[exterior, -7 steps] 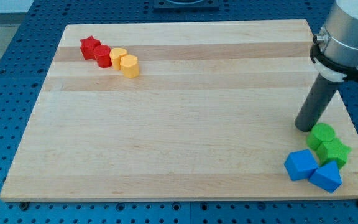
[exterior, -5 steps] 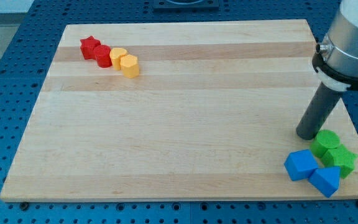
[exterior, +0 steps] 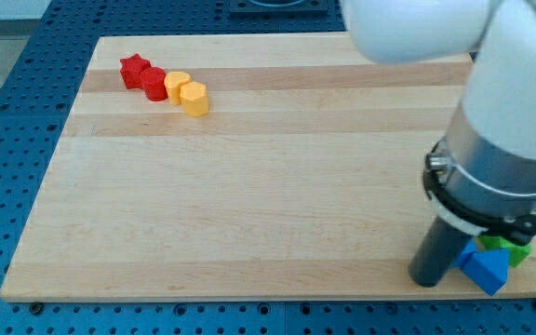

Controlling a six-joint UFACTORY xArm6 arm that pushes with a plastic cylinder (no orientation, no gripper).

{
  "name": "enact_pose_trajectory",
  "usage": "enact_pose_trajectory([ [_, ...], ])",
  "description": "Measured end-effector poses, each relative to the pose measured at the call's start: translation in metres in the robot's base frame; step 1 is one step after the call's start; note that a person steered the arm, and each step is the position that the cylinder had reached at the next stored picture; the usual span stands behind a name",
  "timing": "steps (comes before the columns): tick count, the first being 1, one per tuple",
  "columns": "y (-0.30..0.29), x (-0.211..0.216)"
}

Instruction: Push the blue cube into the green circle

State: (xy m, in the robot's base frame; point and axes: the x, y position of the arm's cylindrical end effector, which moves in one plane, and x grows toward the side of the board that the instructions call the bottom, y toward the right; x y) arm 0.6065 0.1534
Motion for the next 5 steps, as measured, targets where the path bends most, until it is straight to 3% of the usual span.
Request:
enact_pose_trajectory([
  [3, 0.011, -0.024],
  [4, -0.019, -0.025],
  [5, -0.102, -0.052],
])
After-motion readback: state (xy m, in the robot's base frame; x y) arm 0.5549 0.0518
